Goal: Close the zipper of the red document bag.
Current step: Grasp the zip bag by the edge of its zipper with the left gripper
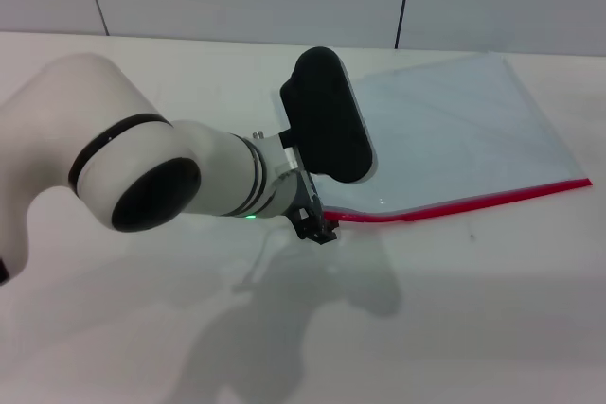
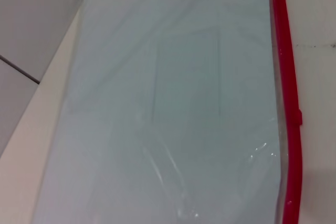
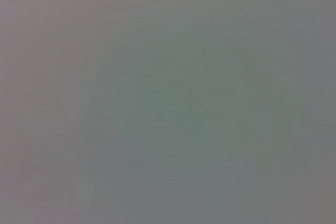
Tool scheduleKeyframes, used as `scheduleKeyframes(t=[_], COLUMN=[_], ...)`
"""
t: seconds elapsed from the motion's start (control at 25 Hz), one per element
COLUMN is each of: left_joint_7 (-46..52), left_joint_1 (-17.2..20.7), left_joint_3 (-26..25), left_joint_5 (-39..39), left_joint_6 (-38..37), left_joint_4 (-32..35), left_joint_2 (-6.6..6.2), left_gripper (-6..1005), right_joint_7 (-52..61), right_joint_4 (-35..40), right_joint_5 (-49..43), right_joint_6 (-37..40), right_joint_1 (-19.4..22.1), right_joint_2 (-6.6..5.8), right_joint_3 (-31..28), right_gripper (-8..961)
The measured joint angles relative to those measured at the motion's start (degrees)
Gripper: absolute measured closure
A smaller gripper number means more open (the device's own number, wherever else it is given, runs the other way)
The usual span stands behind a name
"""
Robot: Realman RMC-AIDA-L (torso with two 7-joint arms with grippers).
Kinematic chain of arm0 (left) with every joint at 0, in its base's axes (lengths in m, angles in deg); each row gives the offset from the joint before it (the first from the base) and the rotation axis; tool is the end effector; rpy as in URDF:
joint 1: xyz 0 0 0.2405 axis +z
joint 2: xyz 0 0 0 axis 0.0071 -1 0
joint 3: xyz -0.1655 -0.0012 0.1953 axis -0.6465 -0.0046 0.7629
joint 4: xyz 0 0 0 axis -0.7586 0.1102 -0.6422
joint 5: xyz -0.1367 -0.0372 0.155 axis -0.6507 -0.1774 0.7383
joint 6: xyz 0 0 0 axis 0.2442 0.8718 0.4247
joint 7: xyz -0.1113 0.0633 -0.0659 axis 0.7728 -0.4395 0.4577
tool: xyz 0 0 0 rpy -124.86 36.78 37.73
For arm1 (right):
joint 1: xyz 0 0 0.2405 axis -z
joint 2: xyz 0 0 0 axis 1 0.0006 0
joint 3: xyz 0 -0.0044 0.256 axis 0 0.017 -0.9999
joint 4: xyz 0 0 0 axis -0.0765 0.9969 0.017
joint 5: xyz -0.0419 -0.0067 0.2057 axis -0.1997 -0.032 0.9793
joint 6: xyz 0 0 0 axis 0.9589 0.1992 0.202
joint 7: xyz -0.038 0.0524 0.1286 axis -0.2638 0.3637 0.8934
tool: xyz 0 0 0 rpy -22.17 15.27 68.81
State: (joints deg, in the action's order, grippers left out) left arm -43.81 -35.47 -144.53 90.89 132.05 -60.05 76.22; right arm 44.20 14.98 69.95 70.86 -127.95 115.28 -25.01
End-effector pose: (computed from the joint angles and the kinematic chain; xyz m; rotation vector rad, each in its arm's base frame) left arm -0.1571 0.3626 -0.1012 -2.5026 -0.1001 0.4734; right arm 0.3355 0.4105 0.0292 -1.5123 0.7220 0.5611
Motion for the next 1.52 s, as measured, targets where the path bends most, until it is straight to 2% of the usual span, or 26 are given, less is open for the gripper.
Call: scheduleKeyframes(t=[0.64,1.52], left_joint_7=[-0.1,-1.5], left_joint_1=[-0.1,-0.7], left_joint_3=[1.6,2.2], left_joint_5=[0.0,3.6], left_joint_6=[2.1,2.8], left_joint_4=[-3.0,-1.6], left_joint_2=[0.03,0.05], left_gripper=[141,168], right_joint_7=[0.0,0.0], right_joint_4=[0.0,0.0], right_joint_5=[0.0,0.0], right_joint_6=[0.0,0.0], right_joint_1=[-0.1,-0.1], right_joint_2=[-0.02,-0.07], right_joint_3=[-0.1,-0.1], right_gripper=[438,438])
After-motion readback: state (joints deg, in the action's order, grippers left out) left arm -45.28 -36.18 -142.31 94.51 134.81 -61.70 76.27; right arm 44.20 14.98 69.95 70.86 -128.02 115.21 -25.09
